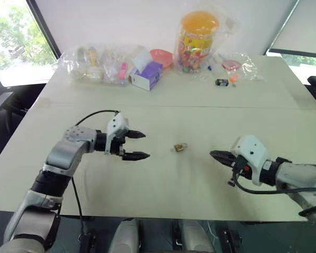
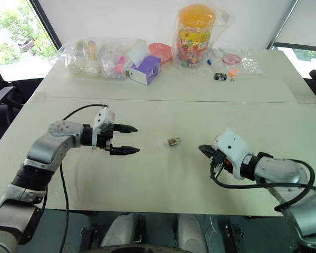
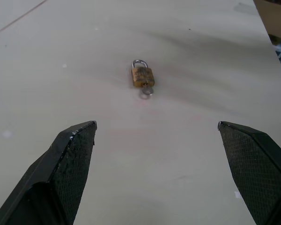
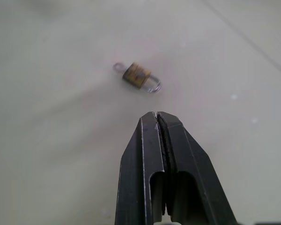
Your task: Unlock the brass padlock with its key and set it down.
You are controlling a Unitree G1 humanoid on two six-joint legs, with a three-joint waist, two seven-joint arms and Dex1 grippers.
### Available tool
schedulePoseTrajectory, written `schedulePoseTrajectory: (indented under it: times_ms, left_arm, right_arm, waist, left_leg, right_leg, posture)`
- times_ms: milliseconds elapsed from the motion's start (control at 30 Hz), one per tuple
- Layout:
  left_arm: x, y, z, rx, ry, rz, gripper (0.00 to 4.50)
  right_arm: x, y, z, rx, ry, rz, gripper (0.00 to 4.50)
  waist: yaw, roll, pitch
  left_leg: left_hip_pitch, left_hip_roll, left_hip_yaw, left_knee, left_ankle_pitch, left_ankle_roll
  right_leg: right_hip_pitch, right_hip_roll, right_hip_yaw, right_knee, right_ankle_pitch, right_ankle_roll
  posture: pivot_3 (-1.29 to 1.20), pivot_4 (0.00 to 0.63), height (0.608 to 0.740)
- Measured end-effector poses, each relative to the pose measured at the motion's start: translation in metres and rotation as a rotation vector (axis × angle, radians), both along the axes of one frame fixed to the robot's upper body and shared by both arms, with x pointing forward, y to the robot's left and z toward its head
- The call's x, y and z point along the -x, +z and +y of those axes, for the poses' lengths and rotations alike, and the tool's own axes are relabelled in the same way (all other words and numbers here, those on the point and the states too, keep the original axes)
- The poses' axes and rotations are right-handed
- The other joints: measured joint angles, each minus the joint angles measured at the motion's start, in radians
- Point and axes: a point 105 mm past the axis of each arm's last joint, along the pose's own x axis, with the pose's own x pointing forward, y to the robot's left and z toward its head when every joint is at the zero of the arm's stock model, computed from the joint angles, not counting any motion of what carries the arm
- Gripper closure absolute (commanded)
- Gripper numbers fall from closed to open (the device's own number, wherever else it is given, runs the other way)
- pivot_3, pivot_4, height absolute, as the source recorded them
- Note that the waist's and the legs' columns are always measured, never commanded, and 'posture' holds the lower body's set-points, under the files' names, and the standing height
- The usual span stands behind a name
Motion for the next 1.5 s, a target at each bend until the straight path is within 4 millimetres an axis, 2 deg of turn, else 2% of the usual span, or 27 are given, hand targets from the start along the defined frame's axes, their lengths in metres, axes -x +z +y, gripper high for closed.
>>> schedulePoseTrajectory:
  times_ms: [233,700,867,1000,1167,1267,1333,1467,1500]
  left_arm:
    - [0.0,-0.001,-0.003,0.009,-0.012,-0.004,0.17]
    - [0.002,0.002,0.001,-0.01,0.001,-0.016,0.17]
    - [0.002,0.004,0.0,-0.01,0.006,-0.027,0.17]
    - [0.001,0.004,0.001,-0.01,0.012,-0.019,0.17]
    - [0.0,0.006,-0.001,-0.005,0.01,-0.023,0.17]
    - [0.0,0.005,-0.002,-0.003,0.008,-0.022,0.11]
    - [0.0,0.005,-0.003,-0.002,0.006,-0.023,0.11]
    - [0.0,0.005,-0.005,-0.004,0.003,-0.027,0.11]
    - [-0.001,0.006,-0.007,-0.003,0.0,-0.034,0.11]
  right_arm:
    - [0.0,0.006,0.01,0.002,0.044,-0.002,4.5]
    - [-0.001,0.001,0.021,0.023,0.098,0.022,4.5]
    - [-0.004,0.001,0.017,0.04,0.111,0.032,4.5]
    - [-0.014,-0.002,0.011,0.064,0.121,0.053,4.5]
    - [-0.018,-0.006,0.015,0.083,0.177,0.07,4.5]
    - [-0.024,-0.013,0.019,0.098,0.224,0.097,3.57]
    - [-0.032,-0.014,0.021,0.101,0.245,0.103,2.64]
    - [-0.051,-0.02,0.033,0.094,0.313,0.123,0.4]
    - [-0.057,-0.024,0.036,0.095,0.325,0.138,0.05]
  waist:
    - [-0.001,0.0,0.0]
    - [-0.001,0.0,0.0]
    - [-0.001,0.0,0.0]
    - [-0.001,0.0,0.0]
    - [-0.001,0.0,0.0]
    - [-0.003,0.0,0.0]
    - [-0.005,0.0,0.0]
    - [-0.008,0.0,0.0]
    - [-0.008,0.0,0.0]
  left_leg:
    - [-0.001,0.0,0.0,0.0,0.0,0.0]
    - [-0.001,0.0,0.0,0.0,0.0,0.0]
    - [-0.001,0.0,0.0,0.0,0.0,0.0]
    - [-0.001,0.0,0.0,0.0,0.0,0.0]
    - [-0.001,0.0,0.0,0.0,0.0,0.0]
    - [-0.001,0.0,0.0,0.001,0.0,0.0]
    - [-0.001,0.001,0.0,0.001,0.0,0.0]
    - [-0.001,0.001,0.001,0.001,0.0,0.0]
    - [-0.001,0.001,0.001,0.001,0.0,0.0]
  right_leg:
    - [-0.001,0.0,0.0,-0.001,0.0,0.0]
    - [-0.001,0.0,0.001,-0.001,0.0,0.0]
    - [-0.001,0.0,0.001,-0.001,0.0,0.0]
    - [-0.001,0.0,0.001,-0.001,0.0,0.0]
    - [-0.001,0.0,0.001,-0.001,0.0,0.0]
    - [-0.001,0.0,0.001,0.0,0.0,0.0]
    - [-0.001,0.0,0.001,0.0,0.0,0.0]
    - [-0.001,0.0,0.001,0.0,0.0,0.0]
    - [-0.001,0.0,0.0,0.0,0.0,0.0]
  posture:
    - [0.0,0.15,0.74]
    - [0.0,0.15,0.74]
    - [0.0,0.15,0.74]
    - [0.0,0.15,0.74]
    - [0.0,0.15,0.74]
    - [0.0,0.15,0.74]
    - [0.0,0.15,0.74]
    - [0.0,0.15,0.74]
    - [0.0,0.15,0.74]
